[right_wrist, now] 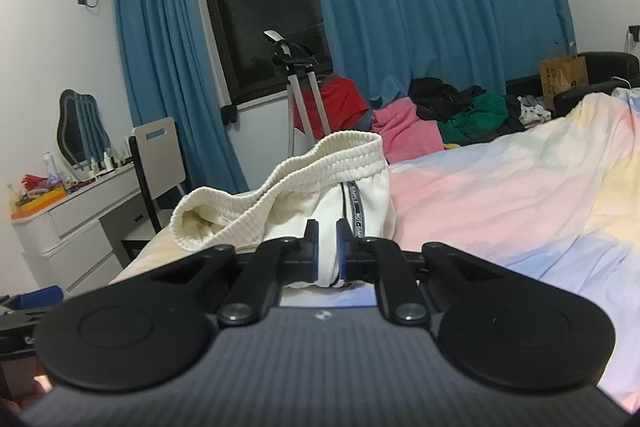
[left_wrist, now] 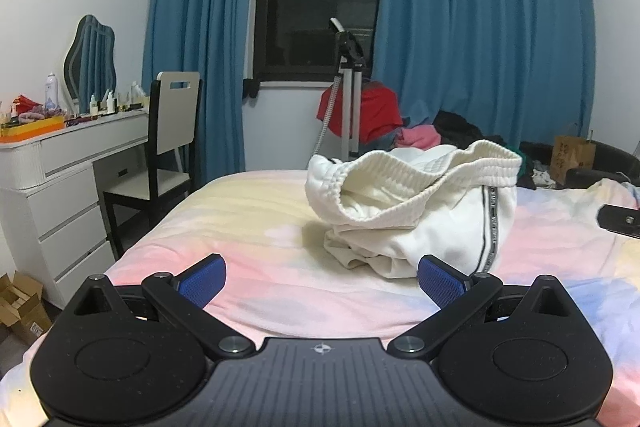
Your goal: Fold clothes
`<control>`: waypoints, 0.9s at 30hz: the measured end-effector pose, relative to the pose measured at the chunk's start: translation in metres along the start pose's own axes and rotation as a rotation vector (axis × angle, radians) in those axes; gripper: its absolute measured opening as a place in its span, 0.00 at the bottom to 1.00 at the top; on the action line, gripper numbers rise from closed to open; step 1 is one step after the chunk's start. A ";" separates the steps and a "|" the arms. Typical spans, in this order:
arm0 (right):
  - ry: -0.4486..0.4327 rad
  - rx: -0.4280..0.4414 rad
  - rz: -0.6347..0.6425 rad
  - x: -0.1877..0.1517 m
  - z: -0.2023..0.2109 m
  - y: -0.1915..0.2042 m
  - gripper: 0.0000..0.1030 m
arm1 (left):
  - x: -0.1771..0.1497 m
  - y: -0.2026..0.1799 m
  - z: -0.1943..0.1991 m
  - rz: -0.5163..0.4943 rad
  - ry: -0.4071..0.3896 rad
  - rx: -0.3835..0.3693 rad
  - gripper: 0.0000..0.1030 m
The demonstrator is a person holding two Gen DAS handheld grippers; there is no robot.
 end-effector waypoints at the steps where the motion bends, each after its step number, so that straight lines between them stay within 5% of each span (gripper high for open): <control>1: 0.005 -0.007 -0.004 -0.001 -0.001 -0.002 0.11 | 0.000 0.000 -0.004 0.003 0.007 -0.001 1.00; 13: 0.046 -0.034 -0.086 -0.009 -0.021 -0.027 0.13 | 0.046 -0.013 -0.106 0.012 0.027 -0.010 0.99; 19: 0.062 -0.021 -0.125 -0.013 -0.035 -0.035 0.13 | 0.054 -0.024 -0.182 -0.011 0.063 0.012 0.88; 27: 0.079 -0.012 -0.082 -0.023 -0.060 -0.036 0.13 | 0.073 -0.014 -0.215 0.077 0.064 0.010 0.22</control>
Point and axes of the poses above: each gripper's, at about its wrist camera, not at the fingertips, and z roughly against the way its jaws point, y to its left, x to its top, the point moved 9 cm from there along -z, roughly the way its jaws point, and after that the axes turned 6 degrees about z, right-handed, at the moved point
